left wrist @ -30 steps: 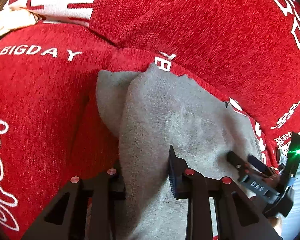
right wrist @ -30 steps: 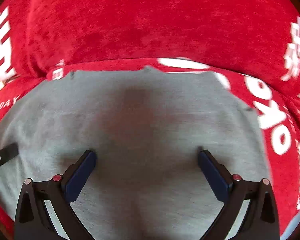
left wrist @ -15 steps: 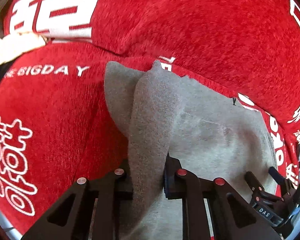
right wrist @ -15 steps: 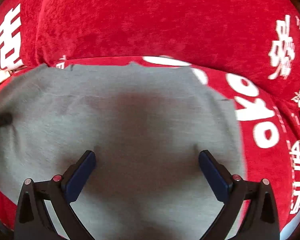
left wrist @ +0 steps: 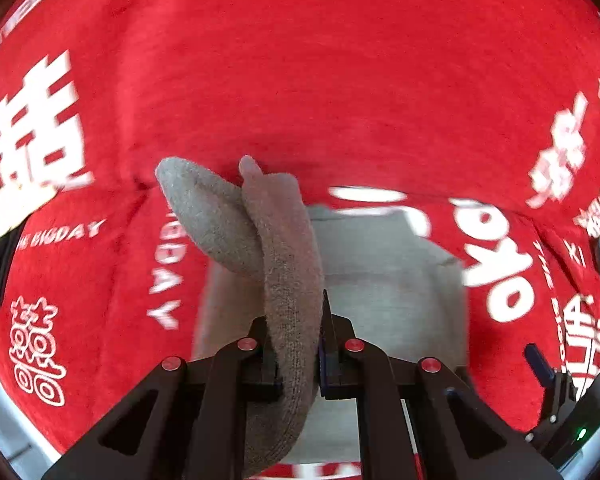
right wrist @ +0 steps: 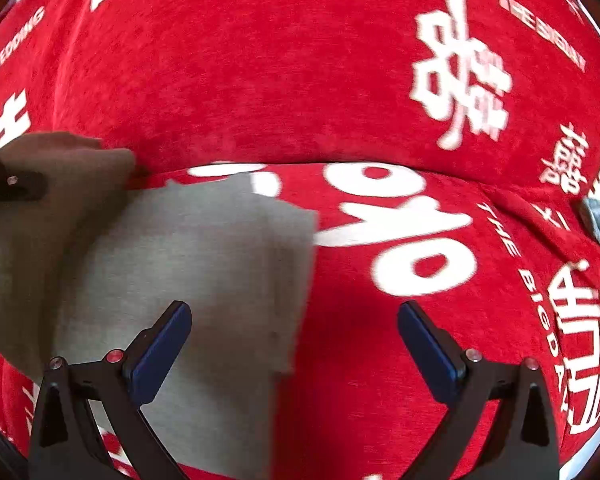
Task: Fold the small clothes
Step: 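Grasp a side edge with the left gripper and fold it over the sweater, then open the left gripper to release the folded side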
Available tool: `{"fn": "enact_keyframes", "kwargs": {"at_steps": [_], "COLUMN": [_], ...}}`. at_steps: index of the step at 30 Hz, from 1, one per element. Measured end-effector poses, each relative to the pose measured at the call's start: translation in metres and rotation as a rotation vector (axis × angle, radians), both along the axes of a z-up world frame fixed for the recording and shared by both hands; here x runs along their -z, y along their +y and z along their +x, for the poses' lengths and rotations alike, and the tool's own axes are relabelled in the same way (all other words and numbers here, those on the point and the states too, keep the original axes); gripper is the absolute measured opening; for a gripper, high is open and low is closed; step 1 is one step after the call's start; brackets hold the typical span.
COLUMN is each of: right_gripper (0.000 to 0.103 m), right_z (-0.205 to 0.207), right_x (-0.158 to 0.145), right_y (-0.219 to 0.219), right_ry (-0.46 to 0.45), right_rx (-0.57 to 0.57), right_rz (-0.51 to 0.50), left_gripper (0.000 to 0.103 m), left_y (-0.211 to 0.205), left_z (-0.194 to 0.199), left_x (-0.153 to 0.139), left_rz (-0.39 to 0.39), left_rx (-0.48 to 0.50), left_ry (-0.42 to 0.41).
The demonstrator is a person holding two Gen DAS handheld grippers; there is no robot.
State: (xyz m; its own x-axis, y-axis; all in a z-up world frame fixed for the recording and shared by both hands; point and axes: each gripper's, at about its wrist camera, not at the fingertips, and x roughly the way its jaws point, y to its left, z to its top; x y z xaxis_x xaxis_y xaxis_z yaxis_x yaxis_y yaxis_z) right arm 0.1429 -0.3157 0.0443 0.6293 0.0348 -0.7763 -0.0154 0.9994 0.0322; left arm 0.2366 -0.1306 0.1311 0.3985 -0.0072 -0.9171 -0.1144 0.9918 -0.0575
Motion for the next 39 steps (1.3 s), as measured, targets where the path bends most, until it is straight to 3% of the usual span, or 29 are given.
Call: {"fn": "enact_keyframes", "kwargs": {"at_steps": [2, 6, 10, 13, 15, 17, 18, 20, 22, 24, 25, 28, 30, 32, 36, 39], "right_gripper": [0.102, 0.102, 0.102, 0.102, 0.102, 0.102, 0.102, 0.102, 0.102, 0.102, 0.102, 0.102, 0.102, 0.102, 0.102, 0.102], "right_z": [-0.003, -0.01, -0.015, -0.018, -0.02, -0.023, -0.025, -0.03, -0.033, -0.035, -0.036, -0.03, -0.026, -0.024, -0.011, -0.004], "right_x": [0.007, 0.024, 0.043, 0.048, 0.048, 0.043, 0.04, 0.031, 0.021, 0.013, 0.011, 0.007, 0.005, 0.003, 0.01, 0.016], "right_y": [-0.019, -0.051, -0.074, -0.084, -0.086, -0.087, -0.087, -0.087, -0.087, -0.083, -0.077, -0.058, -0.043, -0.03, -0.013, -0.008], "right_ry": [0.004, 0.022, 0.048, 0.056, 0.057, 0.045, 0.034, 0.013, -0.008, -0.021, -0.022, 0.003, 0.017, 0.031, 0.105, 0.176], "right_rx": [0.026, 0.08, 0.112, 0.123, 0.125, 0.119, 0.113, 0.099, 0.082, 0.042, 0.004, -0.106, -0.143, -0.167, -0.169, -0.124], "right_rz": [0.013, 0.042, 0.08, 0.104, 0.119, 0.127, 0.132, 0.152, 0.191, 0.243, 0.282, 0.402, 0.431, 0.466, 0.604, 0.657], "left_gripper": [0.012, 0.012, 0.012, 0.014, 0.029, 0.056, 0.061, 0.088, 0.101, 0.101, 0.101, 0.101, 0.101, 0.101, 0.101, 0.101], "left_y": [-0.04, -0.112, -0.142, -0.15, -0.148, -0.142, -0.134, -0.114, -0.087, -0.055, -0.036, 0.004, 0.018, 0.024, 0.009, -0.015], "left_z": [0.007, 0.017, 0.017, 0.007, 0.003, -0.003, -0.013, -0.034, -0.054, -0.068, -0.074, -0.095, -0.114, -0.131, -0.138, -0.136], "left_x": [0.007, 0.049, 0.089, 0.087, 0.079, 0.063, 0.045, 0.012, -0.012, -0.022, -0.021, 0.003, 0.024, 0.041, 0.066, 0.079], "left_rz": [0.021, 0.068, 0.135, 0.183, 0.149, 0.058, 0.016, -0.056, -0.107, -0.11, -0.073, 0.005, 0.086, 0.129, 0.137, 0.237], "left_rx": [0.048, 0.129, 0.149, 0.189, 0.214, 0.243, 0.251, 0.255, 0.241, 0.2, 0.17, 0.135, 0.146, 0.163, 0.222, 0.297], "left_ry": [0.014, 0.08, 0.108, 0.047, 0.062, 0.062, 0.035, -0.044, -0.123, -0.195, -0.203, -0.168, -0.144, -0.15, -0.151, -0.175]}}
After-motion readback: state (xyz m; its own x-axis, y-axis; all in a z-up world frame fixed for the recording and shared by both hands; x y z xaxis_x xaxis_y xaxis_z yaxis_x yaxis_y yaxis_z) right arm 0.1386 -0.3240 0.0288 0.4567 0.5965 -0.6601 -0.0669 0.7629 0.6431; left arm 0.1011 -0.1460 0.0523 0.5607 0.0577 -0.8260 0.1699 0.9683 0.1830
